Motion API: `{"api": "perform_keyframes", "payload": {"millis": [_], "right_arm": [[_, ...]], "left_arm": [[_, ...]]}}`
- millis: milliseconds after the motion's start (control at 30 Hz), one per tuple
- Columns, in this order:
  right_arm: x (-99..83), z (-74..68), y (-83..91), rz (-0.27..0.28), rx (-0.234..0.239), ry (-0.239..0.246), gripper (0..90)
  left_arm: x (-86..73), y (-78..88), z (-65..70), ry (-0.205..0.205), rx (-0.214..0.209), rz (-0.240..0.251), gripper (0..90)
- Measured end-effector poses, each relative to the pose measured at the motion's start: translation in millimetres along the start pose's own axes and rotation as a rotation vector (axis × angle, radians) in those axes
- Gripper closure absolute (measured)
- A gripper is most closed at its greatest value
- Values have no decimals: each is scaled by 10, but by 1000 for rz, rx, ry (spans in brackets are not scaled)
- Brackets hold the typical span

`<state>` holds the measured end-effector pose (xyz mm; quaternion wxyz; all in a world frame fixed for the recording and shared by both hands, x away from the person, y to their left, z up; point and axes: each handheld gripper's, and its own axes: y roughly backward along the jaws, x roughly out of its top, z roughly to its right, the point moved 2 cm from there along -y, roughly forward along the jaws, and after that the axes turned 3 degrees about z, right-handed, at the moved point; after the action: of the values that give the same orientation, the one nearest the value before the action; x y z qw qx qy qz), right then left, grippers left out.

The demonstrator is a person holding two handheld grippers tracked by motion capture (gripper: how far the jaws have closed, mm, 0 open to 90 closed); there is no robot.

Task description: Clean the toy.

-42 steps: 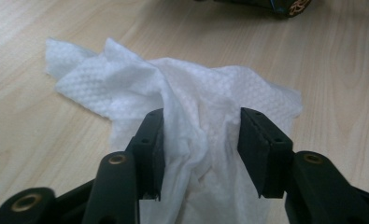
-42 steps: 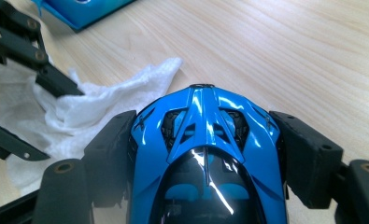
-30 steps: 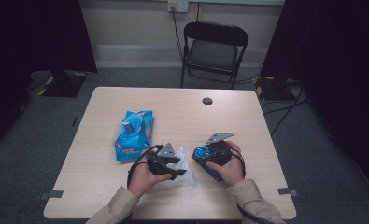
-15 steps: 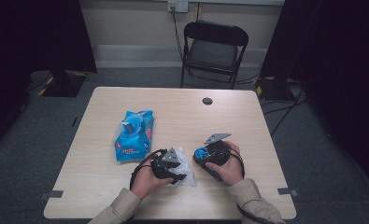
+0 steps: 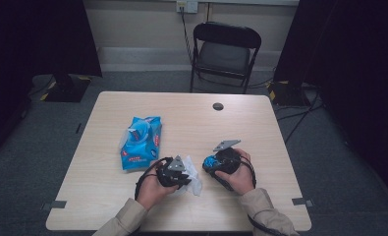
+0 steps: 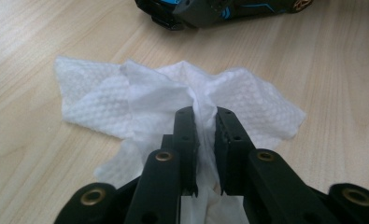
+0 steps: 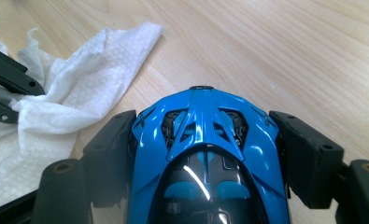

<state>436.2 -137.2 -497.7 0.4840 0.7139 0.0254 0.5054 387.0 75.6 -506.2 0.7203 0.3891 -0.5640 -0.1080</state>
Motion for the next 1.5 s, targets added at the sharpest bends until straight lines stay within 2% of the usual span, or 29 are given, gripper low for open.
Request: {"api": "perform_keyframes", "payload": {"millis": [367, 433, 567, 733, 867, 1033, 1267, 1333, 1400, 1500], "right_arm": [[1, 5, -15, -25, 10, 3, 257], [-4, 17, -14, -22, 24, -4, 257], [-9, 18, -9, -21, 25, -7, 255], [-36, 41, 0, -43, 25, -7, 194], [-43, 39, 11, -40, 23, -3, 196], [-74, 42, 8, -91, 20, 19, 180], [-96, 42, -10, -87, 22, 17, 180], [-100, 28, -16, -90, 11, 33, 183], [-95, 12, -11, -83, 17, 38, 239], [-88, -1, -10, -85, 9, 37, 247]], "left_arm": [[-3, 17, -25, 42, 3, 4, 829], [-7, 28, -37, 46, 9, 6, 830], [-6, 37, -39, 48, 10, 9, 829], [-8, 44, -51, 46, 12, 9, 827], [-11, 42, -52, 48, 12, 8, 822], [-12, 36, -53, 46, 10, 5, 819], [-15, 33, -54, 44, 9, 7, 818], [-16, 33, -55, 44, 8, 5, 819], [-17, 33, -53, 48, 8, 8, 819], [-17, 33, -53, 50, 8, 10, 820]]}}
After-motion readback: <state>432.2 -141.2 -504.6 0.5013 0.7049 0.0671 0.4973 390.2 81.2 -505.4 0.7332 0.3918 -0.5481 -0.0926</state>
